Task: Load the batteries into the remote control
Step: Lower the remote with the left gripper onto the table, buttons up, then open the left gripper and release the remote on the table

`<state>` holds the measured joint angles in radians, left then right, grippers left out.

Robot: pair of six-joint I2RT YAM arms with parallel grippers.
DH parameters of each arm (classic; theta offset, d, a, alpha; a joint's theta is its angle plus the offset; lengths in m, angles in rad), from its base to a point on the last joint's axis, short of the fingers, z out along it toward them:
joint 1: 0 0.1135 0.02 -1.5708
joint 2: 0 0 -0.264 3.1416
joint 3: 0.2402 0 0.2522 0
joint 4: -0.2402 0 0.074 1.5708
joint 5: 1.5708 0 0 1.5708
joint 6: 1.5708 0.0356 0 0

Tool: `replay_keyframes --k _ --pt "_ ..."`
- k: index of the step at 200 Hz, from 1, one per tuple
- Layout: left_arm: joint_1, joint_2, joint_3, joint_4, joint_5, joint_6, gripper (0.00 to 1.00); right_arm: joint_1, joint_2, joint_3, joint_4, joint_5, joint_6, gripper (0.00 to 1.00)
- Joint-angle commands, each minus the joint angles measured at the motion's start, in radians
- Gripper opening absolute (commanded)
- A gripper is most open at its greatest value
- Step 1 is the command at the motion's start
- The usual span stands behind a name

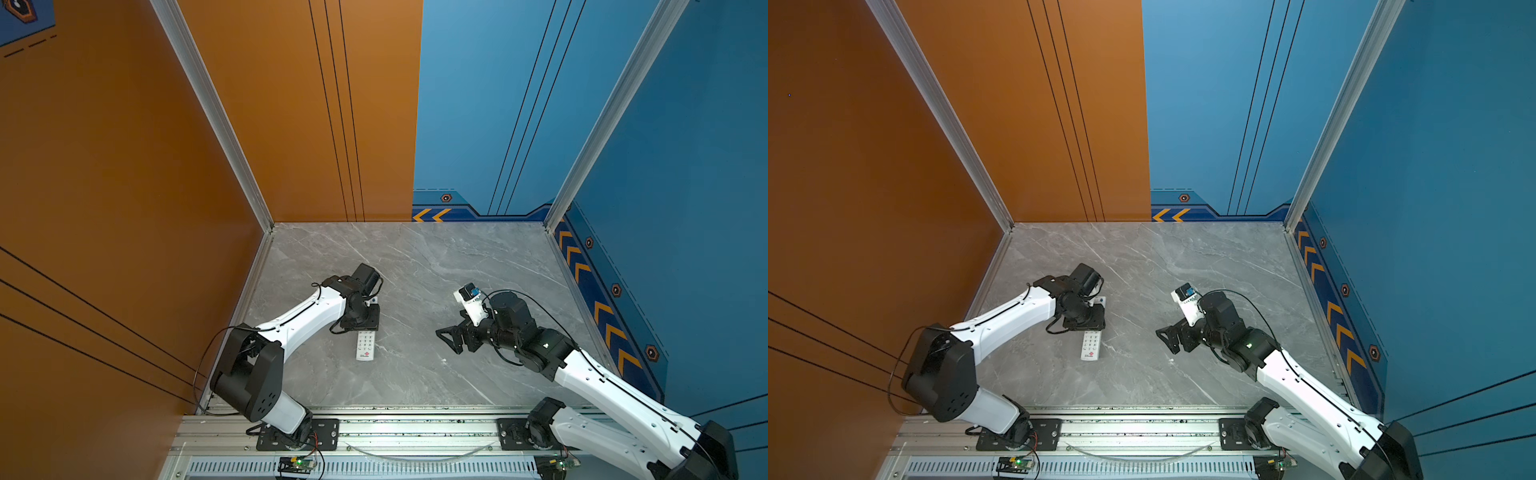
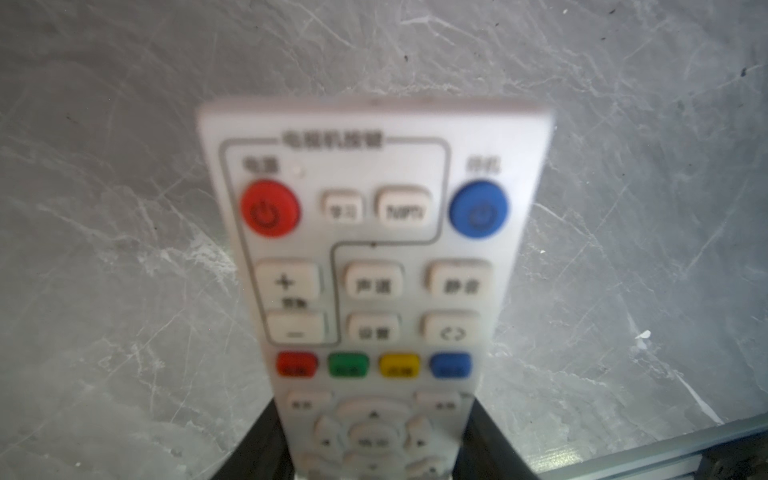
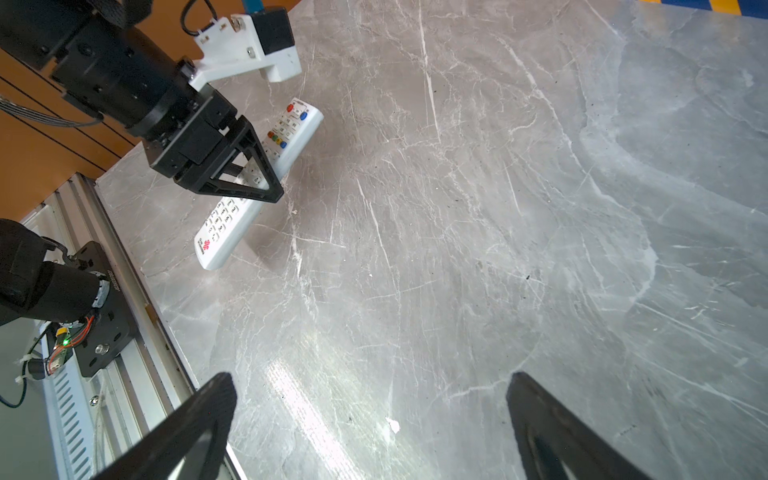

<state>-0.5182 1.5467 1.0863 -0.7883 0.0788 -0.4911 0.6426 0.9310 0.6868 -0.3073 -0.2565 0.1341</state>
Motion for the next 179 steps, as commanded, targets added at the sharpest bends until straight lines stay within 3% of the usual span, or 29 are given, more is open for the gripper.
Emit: replay_keyframes --k 1,179 --pt "-0.009 0.021 -0.007 0.005 0.010 -0.021 0.18 -0.009 -0.021 -0.016 -0.011 0.001 0.009 1.00" --pt "-0.032 0.210 -0.023 0.076 -0.016 -0.068 0.21 -0.060 -0.041 -0.037 0.035 -0.073 0.023 1.00"
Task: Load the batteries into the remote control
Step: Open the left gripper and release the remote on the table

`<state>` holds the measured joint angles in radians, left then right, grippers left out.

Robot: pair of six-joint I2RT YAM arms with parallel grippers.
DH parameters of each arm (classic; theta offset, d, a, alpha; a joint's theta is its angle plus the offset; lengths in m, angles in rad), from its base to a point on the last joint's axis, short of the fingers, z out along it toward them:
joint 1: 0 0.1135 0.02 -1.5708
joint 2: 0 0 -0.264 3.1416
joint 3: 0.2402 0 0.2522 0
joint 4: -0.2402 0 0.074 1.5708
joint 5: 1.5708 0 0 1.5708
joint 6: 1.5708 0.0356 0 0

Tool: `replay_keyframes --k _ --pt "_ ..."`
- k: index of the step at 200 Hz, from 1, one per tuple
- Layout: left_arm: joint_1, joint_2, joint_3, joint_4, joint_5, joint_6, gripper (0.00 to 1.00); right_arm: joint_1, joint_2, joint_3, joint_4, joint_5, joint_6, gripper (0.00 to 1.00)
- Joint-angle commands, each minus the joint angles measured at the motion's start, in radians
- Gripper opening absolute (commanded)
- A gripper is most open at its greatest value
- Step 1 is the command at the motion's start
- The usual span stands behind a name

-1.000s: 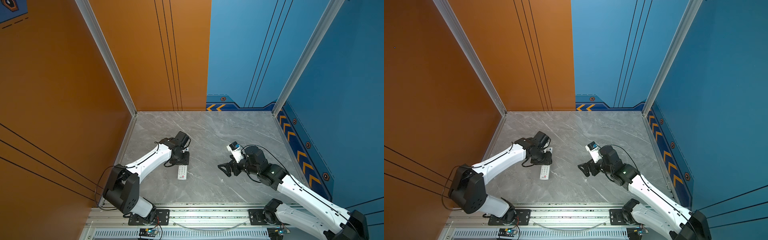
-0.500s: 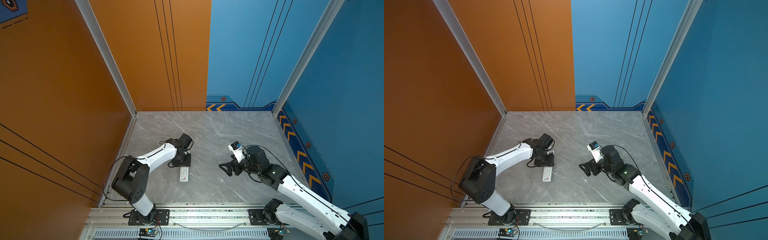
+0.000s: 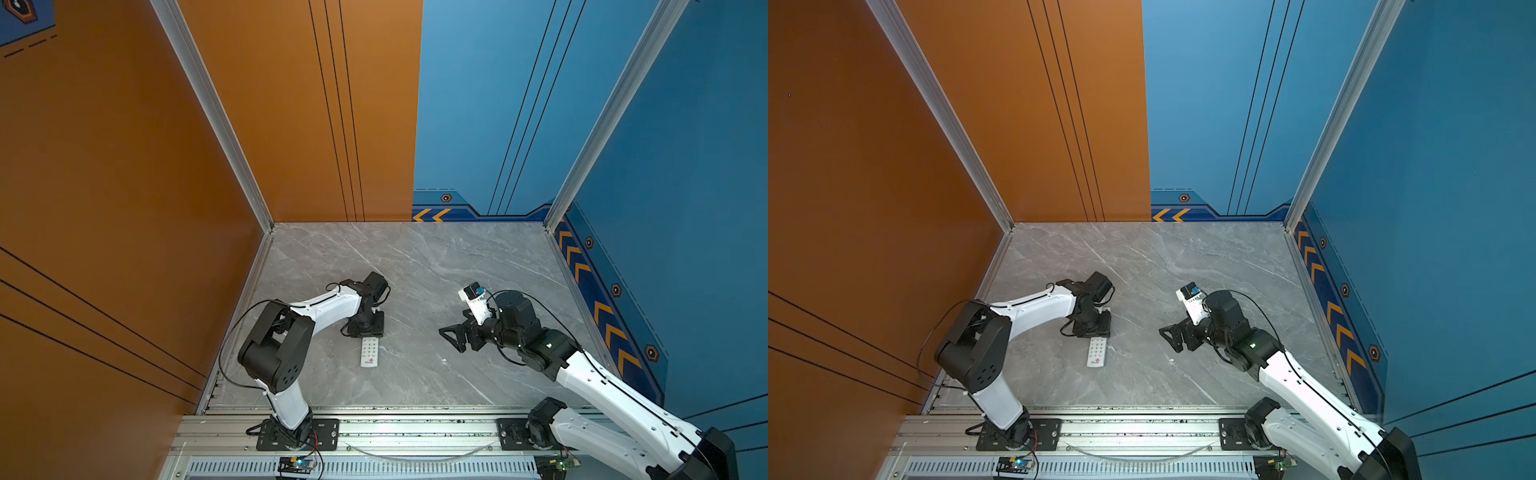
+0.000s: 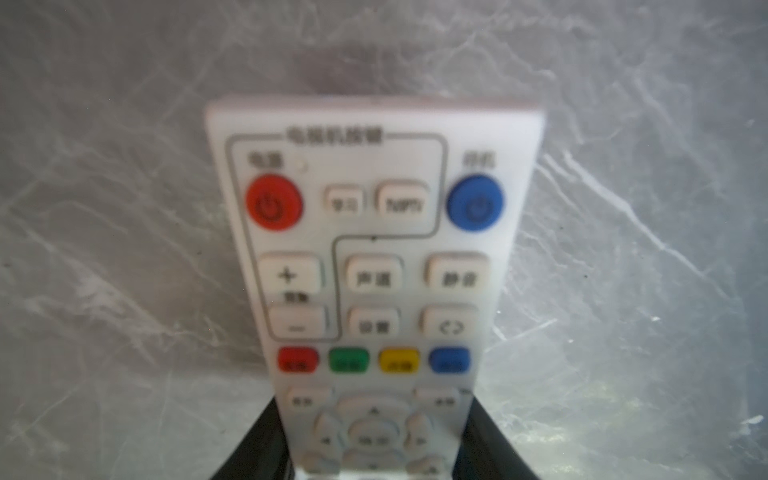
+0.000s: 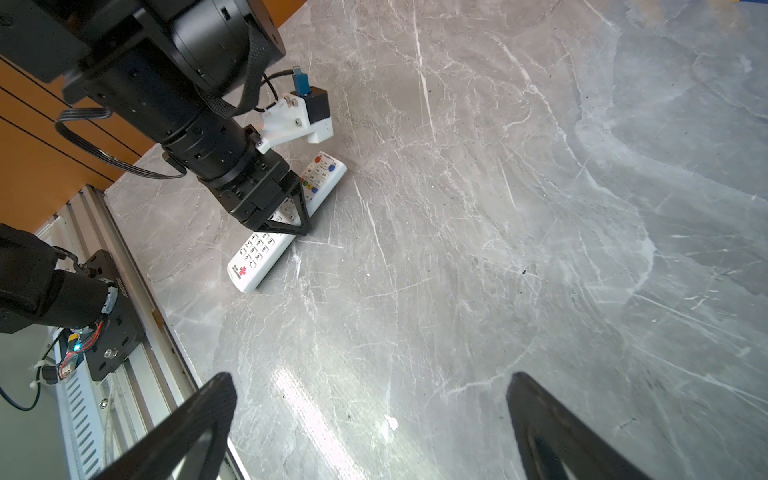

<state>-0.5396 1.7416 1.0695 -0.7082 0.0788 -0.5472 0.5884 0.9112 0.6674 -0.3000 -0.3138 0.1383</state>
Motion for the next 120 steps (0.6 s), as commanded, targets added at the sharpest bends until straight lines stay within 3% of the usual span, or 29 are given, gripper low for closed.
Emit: replay_keyframes --k 1,69,120 --pt "-0.011 0.016 -0.007 -0.004 -0.018 -0.012 0.21 -0.006 -0.021 -0.018 0.029 -0.017 0.018 1.00" --pt "-0.015 0.041 -0.007 0.008 -0.030 -0.032 0.22 -0.019 -0.039 -0.032 0.051 -0.025 0.022 1.00" --pt "-0.027 0.059 -0.008 0.007 -0.042 -0.045 0.32 -0.036 -0.047 -0.034 0.055 -0.037 0.028 1.00"
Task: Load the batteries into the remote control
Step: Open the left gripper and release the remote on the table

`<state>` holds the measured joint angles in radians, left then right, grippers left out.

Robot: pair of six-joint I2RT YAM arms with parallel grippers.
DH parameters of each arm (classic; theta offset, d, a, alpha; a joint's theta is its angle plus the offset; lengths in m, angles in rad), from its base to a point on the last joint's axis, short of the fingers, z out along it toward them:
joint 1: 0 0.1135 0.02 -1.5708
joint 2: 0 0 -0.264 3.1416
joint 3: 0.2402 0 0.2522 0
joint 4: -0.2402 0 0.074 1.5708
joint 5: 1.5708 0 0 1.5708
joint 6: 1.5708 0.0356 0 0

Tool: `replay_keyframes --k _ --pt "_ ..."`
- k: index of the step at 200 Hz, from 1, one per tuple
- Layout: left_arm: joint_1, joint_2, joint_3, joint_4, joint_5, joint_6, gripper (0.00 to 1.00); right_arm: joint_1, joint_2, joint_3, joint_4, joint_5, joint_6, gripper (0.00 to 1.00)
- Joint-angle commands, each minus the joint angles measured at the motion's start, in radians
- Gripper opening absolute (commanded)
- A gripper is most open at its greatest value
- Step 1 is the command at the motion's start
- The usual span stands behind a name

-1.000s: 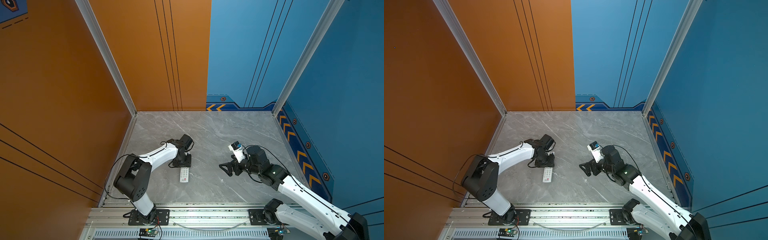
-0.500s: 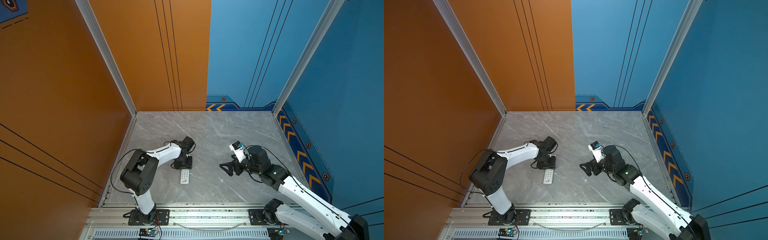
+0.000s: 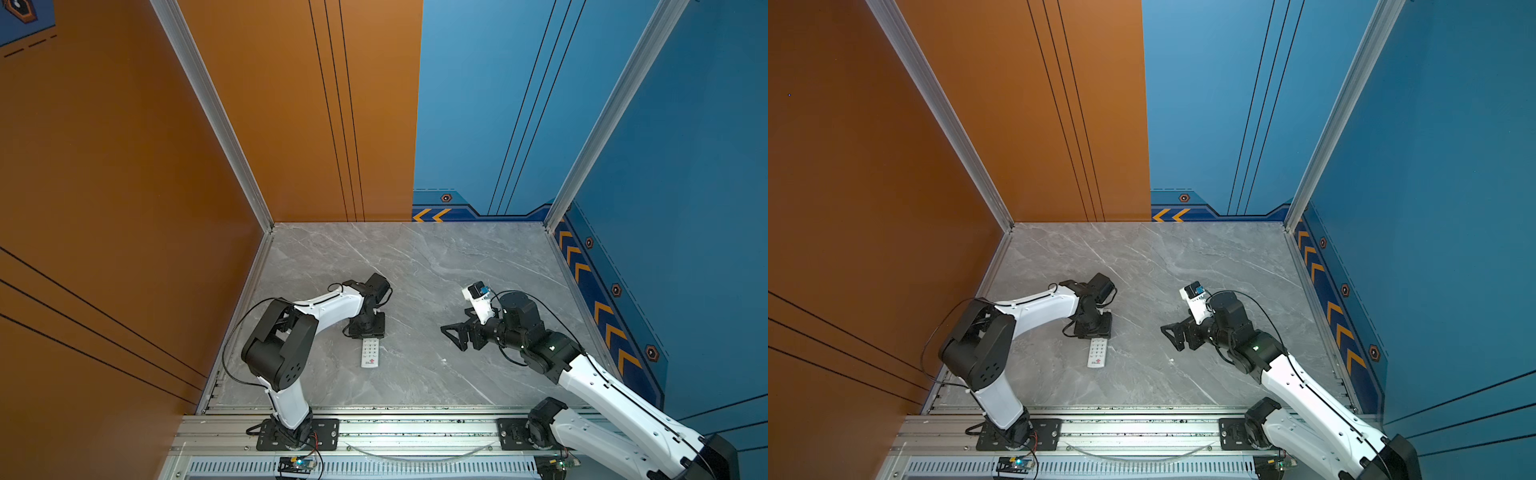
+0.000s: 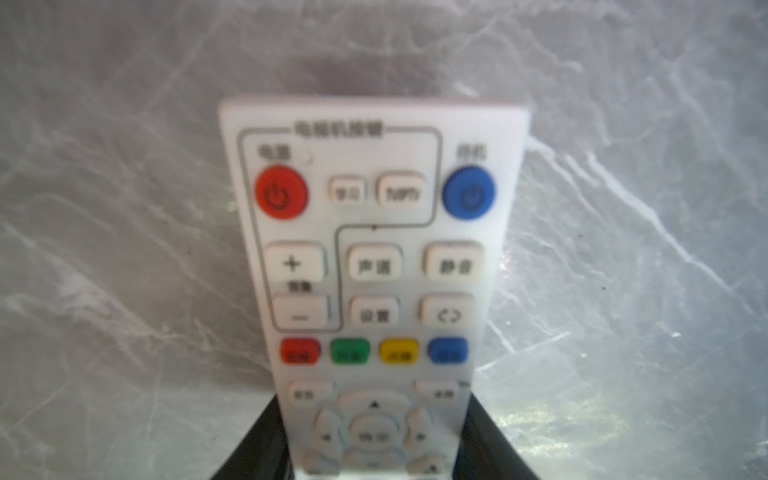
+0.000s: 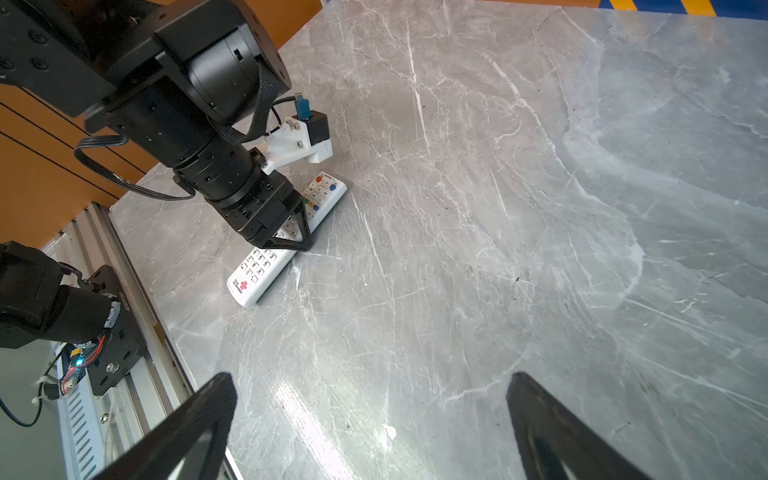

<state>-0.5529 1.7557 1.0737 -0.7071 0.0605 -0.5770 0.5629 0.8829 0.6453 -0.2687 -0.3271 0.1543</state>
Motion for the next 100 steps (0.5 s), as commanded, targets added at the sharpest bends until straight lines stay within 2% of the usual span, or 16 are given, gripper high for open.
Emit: replay_keyframes --k 1,100 --pt "-0.014 0.044 -0.012 0.006 -0.024 -0.015 0.32 -0.011 -0.019 -0.012 0.024 -0.024 0.012 1.00" --pt "-0.028 0.025 0.007 0.004 -0.036 -0.024 0.63 -0.026 -0.050 -0.018 0.027 -0.026 0.018 1.00"
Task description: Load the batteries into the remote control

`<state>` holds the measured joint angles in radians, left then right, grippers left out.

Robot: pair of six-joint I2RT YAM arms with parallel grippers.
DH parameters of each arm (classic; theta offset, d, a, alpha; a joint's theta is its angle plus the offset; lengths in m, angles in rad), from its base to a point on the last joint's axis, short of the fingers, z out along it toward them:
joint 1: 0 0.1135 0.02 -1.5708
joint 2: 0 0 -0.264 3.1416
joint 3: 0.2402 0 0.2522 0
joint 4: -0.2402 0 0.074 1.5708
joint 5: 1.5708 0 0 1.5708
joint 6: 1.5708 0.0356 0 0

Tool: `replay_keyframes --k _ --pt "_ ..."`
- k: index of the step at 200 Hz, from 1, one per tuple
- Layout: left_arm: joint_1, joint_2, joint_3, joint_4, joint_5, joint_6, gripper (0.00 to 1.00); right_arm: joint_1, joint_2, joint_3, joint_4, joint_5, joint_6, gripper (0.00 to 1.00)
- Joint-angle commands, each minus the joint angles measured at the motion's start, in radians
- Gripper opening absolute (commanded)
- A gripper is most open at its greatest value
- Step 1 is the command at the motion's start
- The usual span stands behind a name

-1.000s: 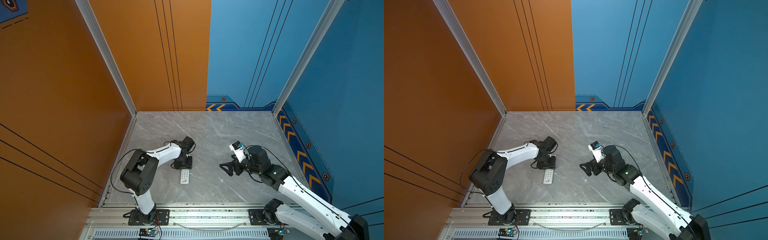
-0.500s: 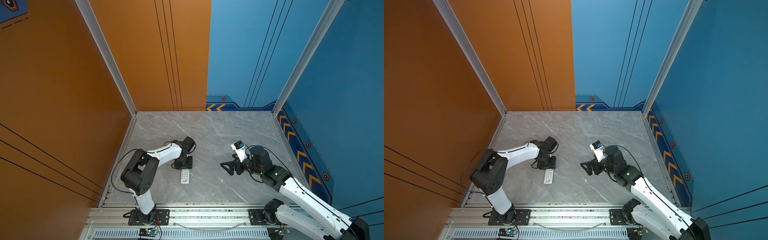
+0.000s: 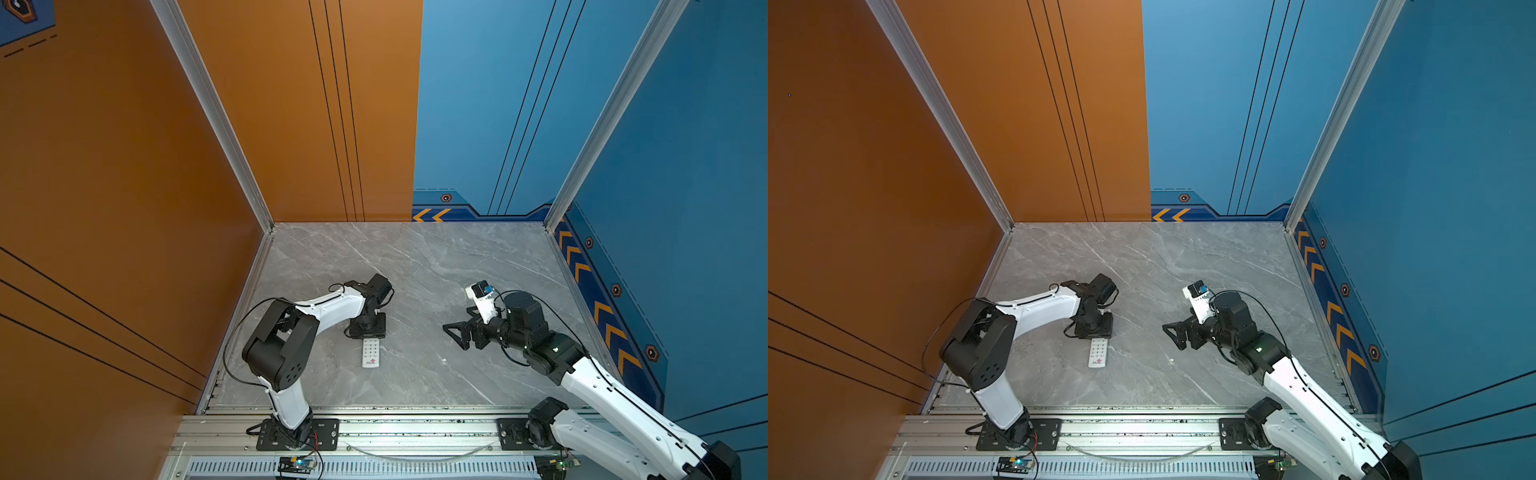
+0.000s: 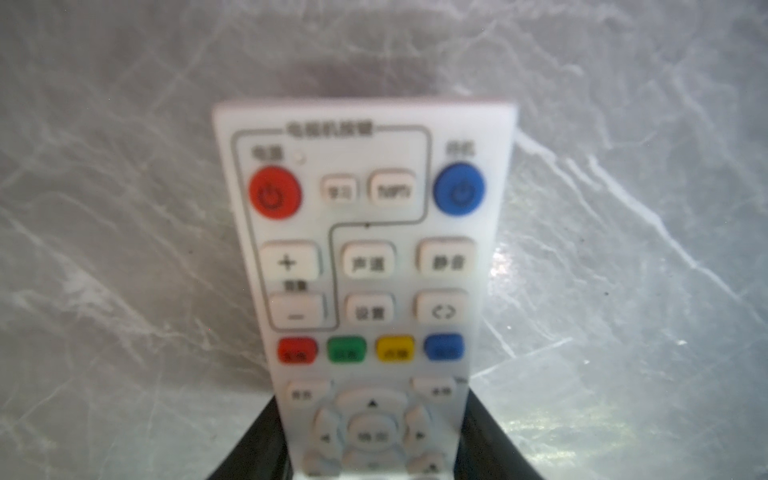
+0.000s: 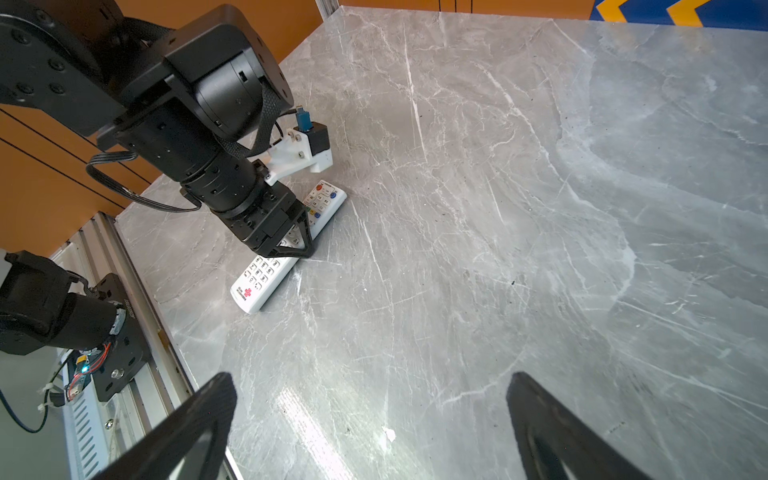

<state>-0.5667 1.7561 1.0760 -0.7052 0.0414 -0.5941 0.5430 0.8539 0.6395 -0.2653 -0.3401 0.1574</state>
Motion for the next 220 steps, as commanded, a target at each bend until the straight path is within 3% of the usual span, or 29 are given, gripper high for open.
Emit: replay_keyframes --k 1,59,79,87,143,186,220 --pt "-0.015 0.025 0.005 0.001 -0.016 -0.006 0.63 -0.006 -0.021 -0.012 0.023 -0.014 0.014 1.00" --pt "-0.027 0.002 -0.001 0.002 -0.024 -0.013 0.74 -0.008 -0.033 -0.012 0.023 -0.014 0.015 1.00" --pt "-0.025 -0.013 -0.002 0.003 -0.020 -0.016 0.85 -0.009 -0.033 -0.013 0.023 -0.014 0.016 1.00" --pt "-0.024 -0.018 -0.001 0.003 -0.017 -0.015 0.99 -0.009 -0.033 -0.012 0.023 -0.015 0.017 1.00" --pt "-0.017 -0.124 0.003 0.002 -0.001 -0.005 0.98 -0.027 -0.033 -0.012 0.023 0.003 0.017 1.00" --pt "-0.030 -0.253 -0.018 -0.025 -0.064 0.021 0.98 -0.067 -0.018 0.001 0.023 0.039 0.024 1.00" --pt "-0.038 -0.380 -0.028 -0.067 -0.178 0.056 0.98 -0.100 -0.036 0.000 0.007 0.191 0.022 1.00"
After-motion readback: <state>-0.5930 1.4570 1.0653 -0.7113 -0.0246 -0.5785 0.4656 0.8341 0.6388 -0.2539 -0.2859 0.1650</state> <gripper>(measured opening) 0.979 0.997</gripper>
